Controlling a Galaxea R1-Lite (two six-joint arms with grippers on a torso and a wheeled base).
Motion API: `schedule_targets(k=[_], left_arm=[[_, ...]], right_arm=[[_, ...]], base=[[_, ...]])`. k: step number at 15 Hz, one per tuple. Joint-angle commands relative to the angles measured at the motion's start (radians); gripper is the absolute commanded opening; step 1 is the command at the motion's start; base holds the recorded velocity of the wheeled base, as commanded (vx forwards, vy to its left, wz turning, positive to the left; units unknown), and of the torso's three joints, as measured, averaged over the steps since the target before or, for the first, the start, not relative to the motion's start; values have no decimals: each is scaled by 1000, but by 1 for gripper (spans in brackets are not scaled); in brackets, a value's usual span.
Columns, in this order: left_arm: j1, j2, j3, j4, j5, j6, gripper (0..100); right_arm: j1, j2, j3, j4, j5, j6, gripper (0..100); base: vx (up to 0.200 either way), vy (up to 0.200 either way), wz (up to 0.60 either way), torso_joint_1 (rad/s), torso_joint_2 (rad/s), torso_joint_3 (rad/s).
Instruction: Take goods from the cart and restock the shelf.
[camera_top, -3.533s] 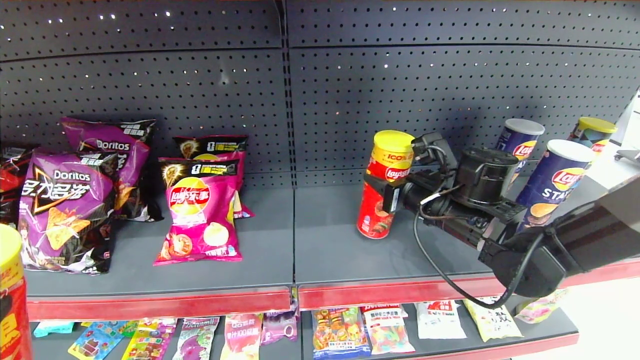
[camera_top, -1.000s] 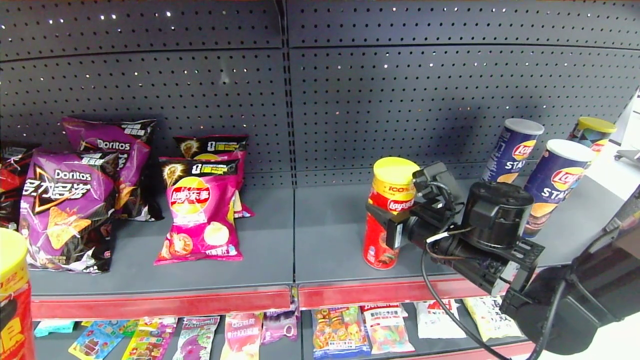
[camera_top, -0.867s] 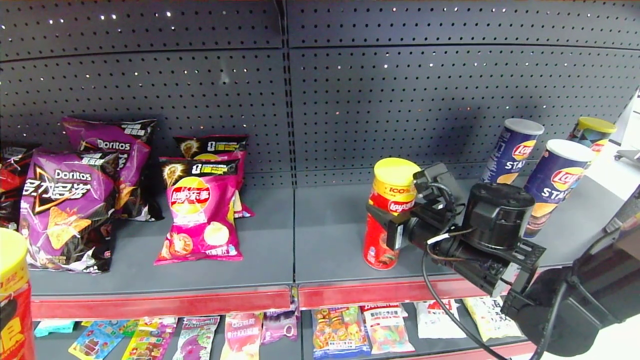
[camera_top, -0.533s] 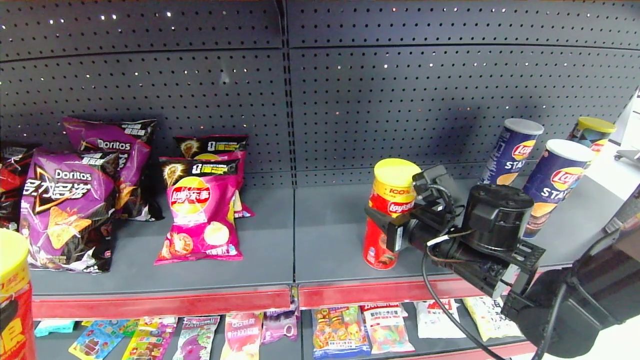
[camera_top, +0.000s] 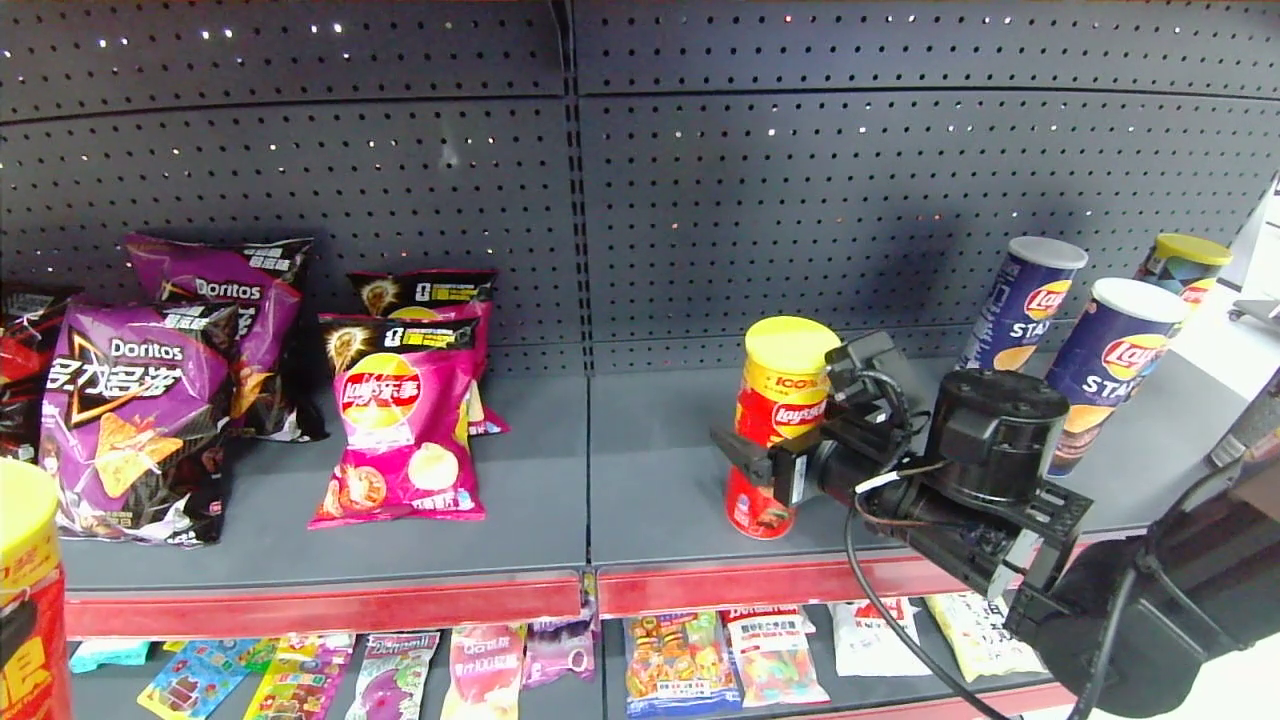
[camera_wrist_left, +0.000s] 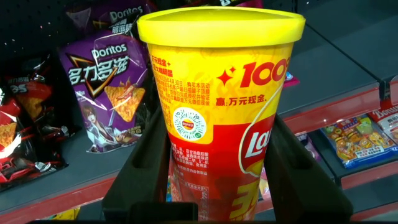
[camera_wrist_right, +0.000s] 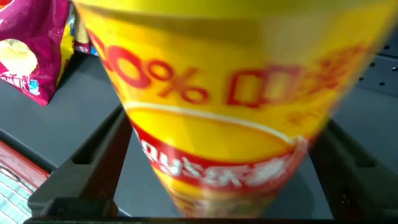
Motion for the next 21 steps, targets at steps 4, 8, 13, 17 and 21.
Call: schedule_targets(k=[4,8,13,17,21], left_arm=[[1,-1,1,1,-4,1,0],[1,-1,15,0,-6,29,0],[-1,-19,15,0,-9,29,0],[-1,-34,2,0,-41,27,0],[-1,-25,-36,0,-76,20,0]], right_arm=[[12,-85,75,-2,-2,0,100],[18,-207,192,-2,-5,-3,100],[-21,-383,285,7,-48,8,100],[-103,-529,408,15,-74,-4,100],[-166,-721,462,147,-101,-77,100]], base=[[0,0,0,0,0,0],[0,0,0,0,0,0],[0,0,0,0,0,0],[0,0,0,0,0,0],[0,0,0,0,0,0]])
